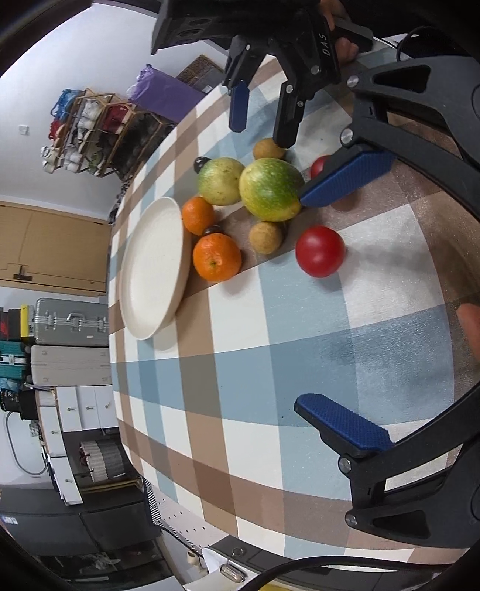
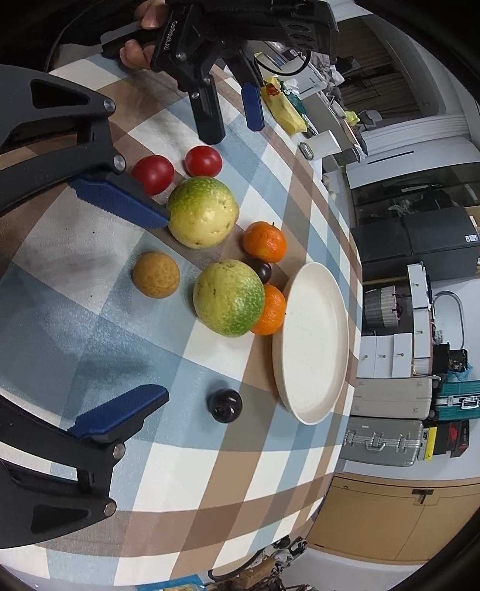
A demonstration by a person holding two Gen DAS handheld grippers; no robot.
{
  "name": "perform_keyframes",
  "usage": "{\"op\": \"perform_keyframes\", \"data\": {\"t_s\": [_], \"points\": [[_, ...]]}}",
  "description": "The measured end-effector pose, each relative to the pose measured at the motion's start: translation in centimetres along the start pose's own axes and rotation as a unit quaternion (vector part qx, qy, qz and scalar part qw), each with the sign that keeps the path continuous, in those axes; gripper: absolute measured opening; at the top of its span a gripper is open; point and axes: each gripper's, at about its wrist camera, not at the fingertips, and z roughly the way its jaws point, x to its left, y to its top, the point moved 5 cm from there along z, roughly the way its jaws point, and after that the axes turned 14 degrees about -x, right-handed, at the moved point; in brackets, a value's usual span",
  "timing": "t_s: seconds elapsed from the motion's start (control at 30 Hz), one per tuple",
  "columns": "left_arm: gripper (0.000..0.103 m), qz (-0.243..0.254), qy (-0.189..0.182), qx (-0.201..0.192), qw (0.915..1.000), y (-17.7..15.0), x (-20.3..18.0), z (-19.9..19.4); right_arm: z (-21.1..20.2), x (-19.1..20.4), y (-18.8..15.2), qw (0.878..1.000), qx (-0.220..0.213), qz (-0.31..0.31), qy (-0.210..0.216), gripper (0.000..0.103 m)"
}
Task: Organize fruits
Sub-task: 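Grasp a red tomato with the left tool while the right tool grasps a small brown fruit, then carry the tomato and brown fruit onto the white plate while both tools open to release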
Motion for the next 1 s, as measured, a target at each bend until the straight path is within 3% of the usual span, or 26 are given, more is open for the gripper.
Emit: {"op": "perform_keyframes", "data": {"t_s": [0.4, 0.63, 0.77, 1.0], "points": [[0.063, 0.008, -0.028, 0.046, 0.9985, -1.4, -1.4, 2.0, 1.0, 1.0, -0.5, 1.0, 0.022, -0.012, 0.014, 0.065], [0.029, -0.018, -0.069, 0.046, 0.9964, -1.3, -1.9, 2.0, 1.2, 1.2, -0.5, 0.999, 0.027, -0.013, 0.015, 0.044], [0.029, -0.024, -0.069, 0.039, 0.9966, -1.0, -1.8, 1.9, 1.0, 1.5, -0.6, 0.999, 0.026, -0.012, 0.026, 0.032], [0.029, -0.035, -0.068, 0.018, 0.9969, -0.2, -1.5, 1.0, 0.2, 1.3, -0.2, 0.999, 0.006, -0.006, 0.032, 0.029]]}}
